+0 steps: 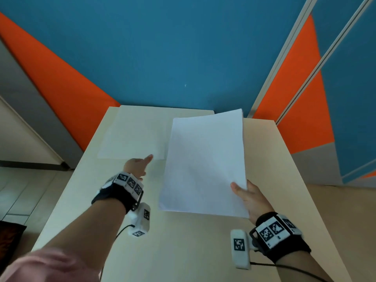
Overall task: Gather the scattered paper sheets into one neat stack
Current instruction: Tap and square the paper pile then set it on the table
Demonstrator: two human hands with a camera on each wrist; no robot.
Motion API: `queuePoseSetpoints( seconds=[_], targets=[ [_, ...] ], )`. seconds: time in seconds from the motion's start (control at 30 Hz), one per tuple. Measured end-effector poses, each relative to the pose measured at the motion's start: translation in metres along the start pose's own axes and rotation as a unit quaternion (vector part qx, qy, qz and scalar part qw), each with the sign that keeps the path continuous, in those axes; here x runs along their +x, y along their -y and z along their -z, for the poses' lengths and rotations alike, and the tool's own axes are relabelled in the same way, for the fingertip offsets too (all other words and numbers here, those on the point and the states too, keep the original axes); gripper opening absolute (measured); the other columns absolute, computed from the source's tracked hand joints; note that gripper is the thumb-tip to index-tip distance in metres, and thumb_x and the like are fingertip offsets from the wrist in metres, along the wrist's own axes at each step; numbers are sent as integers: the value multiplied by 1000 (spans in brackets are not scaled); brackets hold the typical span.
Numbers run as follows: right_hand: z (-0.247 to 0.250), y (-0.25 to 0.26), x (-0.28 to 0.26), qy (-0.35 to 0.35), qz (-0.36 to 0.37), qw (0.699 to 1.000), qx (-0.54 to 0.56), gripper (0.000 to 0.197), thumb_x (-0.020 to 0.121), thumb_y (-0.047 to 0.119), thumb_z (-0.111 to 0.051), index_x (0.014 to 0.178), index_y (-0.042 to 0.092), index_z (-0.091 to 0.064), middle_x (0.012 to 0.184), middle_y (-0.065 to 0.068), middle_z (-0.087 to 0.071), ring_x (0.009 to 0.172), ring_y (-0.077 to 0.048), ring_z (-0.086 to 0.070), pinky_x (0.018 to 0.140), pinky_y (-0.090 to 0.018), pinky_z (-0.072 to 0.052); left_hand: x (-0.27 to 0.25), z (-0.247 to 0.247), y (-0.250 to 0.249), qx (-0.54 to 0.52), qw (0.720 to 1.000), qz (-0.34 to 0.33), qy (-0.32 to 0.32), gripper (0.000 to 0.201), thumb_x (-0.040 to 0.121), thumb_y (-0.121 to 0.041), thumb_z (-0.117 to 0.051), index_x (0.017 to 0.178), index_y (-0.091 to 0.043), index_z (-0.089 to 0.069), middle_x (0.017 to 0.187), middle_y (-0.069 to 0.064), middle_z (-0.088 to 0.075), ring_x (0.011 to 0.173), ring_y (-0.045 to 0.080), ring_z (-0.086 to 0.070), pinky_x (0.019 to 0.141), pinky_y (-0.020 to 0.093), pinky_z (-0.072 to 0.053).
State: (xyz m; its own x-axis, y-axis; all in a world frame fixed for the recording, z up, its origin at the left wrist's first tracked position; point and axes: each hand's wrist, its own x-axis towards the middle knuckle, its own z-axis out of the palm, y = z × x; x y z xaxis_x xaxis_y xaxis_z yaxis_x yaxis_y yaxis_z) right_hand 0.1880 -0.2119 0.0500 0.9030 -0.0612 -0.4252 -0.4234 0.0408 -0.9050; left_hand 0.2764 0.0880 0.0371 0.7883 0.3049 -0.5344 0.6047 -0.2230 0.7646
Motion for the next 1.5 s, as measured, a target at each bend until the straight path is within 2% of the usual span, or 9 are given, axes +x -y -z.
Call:
queuePoseSetpoints(
  seconds=[0.17, 0.27, 0.53, 0.7, 0.87, 0.97, 1.1, 1.3, 1.5],
  targets=[
    [2, 5, 19, 9, -8, 999, 30, 51, 78, 35, -68, 121, 10, -56, 110, -7, -71, 99, -23, -67, 88, -37, -52, 52, 36, -2, 129, 983, 16, -129, 68, 82, -49, -59, 128, 1, -52, 132, 25, -53, 118, 41, -53, 100, 48, -40],
    [5, 3, 32, 10, -17, 999, 25, 66, 62, 47, -76, 116, 13, -59, 105, -6, -73, 93, -23, -70, 77, -33, -56, 68, 46, -3, 181, 963, 53, -192, 78, 76, -53, -64, 136, -7, -42, 136, 22, -41, 122, 43, -45, 101, 53, -37],
    [7, -2, 52, 7, -40, 999, 32, 27, 90, 18, -55, 115, 12, -59, 108, -7, -72, 98, -24, -69, 89, -41, -52, 100, 49, -3, 233, 930, 140, -247, 110, 60, -59, -75, 134, 11, -31, 133, 31, -39, 126, 42, -38, 103, 51, -32],
    [5, -10, 55, 6, -64, 996, 55, 36, 82, 19, -59, 117, 8, -59, 108, -11, -72, 101, -30, -68, 94, -48, -49, 217, 75, 44, 291, 930, 146, -170, 166, -3, -94, -41, 135, -1, -41, 140, 26, -44, 128, 41, -42, 107, 52, -33],
    [5, -19, 53, 10, -44, 997, 62, 79, 43, 46, -85, 109, 8, -63, 100, -10, -75, 91, -26, -71, 78, -38, -57, 126, 60, -7, 343, 935, 65, -60, 44, 93, -42, -46, 104, -2, -60, 94, 16, -63, 83, 24, -57, 80, 22, -44],
    [7, -18, 49, 9, -41, 998, 49, 85, 36, 52, -86, 107, 10, -63, 100, -10, -75, 90, -27, -71, 75, -36, -57, 123, 64, 7, 251, 958, 64, -120, 52, 90, -22, -58, 133, 1, -41, 138, 22, -49, 123, 34, -50, 104, 39, -39],
    [12, -13, 39, -1, -42, 998, 40, 51, 71, 31, -71, 115, 7, -59, 100, -9, -74, 91, -26, -70, 81, -39, -54, 110, 68, 20, 160, 975, 23, -153, 54, 85, -9, -62, 135, -1, -43, 128, 29, -55, 116, 43, -53, 97, 44, -41],
    [13, -12, 18, -13, -34, 999, 14, 100, 12, 63, -83, 99, 19, -63, 89, 0, -75, 82, -19, -69, 71, -34, -53, 58, 75, 55, 174, 976, 11, -130, 47, 85, -7, -58, 130, -1, -49, 121, 31, -59, 110, 44, -55, 90, 43, -43],
    [6, -12, -13, -5, -54, 998, 12, 39, 90, 16, -55, 126, 2, -51, 120, -16, -63, 108, -32, -60, 92, -41, -47, 7, 89, 111, 135, 983, 28, -118, 45, 84, -7, -61, 126, -1, -50, 118, 26, -62, 107, 43, -58, 89, 41, -45]
  ],
)
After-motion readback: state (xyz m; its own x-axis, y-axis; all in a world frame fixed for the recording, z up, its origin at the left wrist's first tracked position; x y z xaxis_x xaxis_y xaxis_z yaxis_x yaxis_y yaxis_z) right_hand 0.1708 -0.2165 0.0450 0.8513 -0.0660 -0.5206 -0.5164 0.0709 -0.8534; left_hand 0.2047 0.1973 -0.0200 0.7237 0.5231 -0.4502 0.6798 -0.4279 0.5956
